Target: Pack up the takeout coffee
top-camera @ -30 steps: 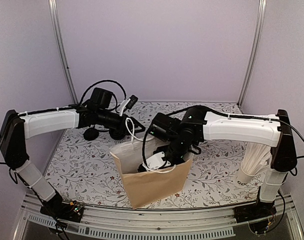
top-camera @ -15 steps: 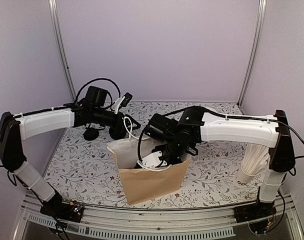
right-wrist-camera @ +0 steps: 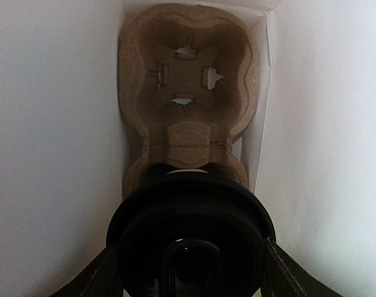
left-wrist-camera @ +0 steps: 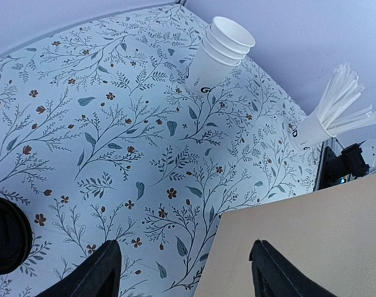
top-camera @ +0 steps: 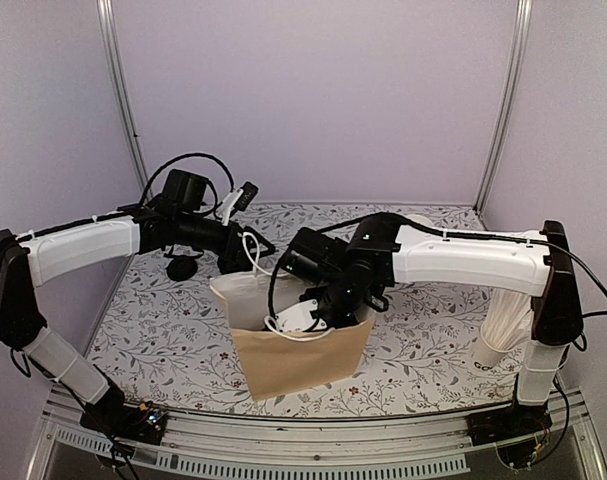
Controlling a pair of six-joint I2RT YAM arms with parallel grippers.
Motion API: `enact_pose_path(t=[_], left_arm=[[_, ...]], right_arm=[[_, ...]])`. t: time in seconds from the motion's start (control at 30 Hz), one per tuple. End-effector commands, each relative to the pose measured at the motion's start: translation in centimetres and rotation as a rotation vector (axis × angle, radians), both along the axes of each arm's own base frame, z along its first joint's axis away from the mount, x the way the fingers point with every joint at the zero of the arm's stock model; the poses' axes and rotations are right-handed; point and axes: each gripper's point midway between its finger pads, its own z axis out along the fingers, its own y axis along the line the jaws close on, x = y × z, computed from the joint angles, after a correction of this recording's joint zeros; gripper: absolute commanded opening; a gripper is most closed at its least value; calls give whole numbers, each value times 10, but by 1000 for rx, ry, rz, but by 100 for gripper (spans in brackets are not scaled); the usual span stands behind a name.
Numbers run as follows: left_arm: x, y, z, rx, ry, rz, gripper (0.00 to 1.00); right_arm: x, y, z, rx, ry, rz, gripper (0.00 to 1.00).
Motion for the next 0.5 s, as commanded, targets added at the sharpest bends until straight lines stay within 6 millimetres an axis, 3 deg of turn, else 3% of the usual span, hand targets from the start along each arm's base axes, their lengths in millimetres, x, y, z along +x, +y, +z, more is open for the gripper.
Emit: enact_pose_path(t=[0.0, 0.3, 0.47], left_arm=[[0, 8, 4, 7, -11, 13, 74], [0, 11, 1, 11, -3, 14, 75], [0, 10, 0, 10, 3, 10, 74]], right_arm=[[9, -33, -69, -243, 0, -41, 59], [-1, -36, -74, -240, 154, -49, 59], [3, -40, -80, -293, 130, -62, 59]])
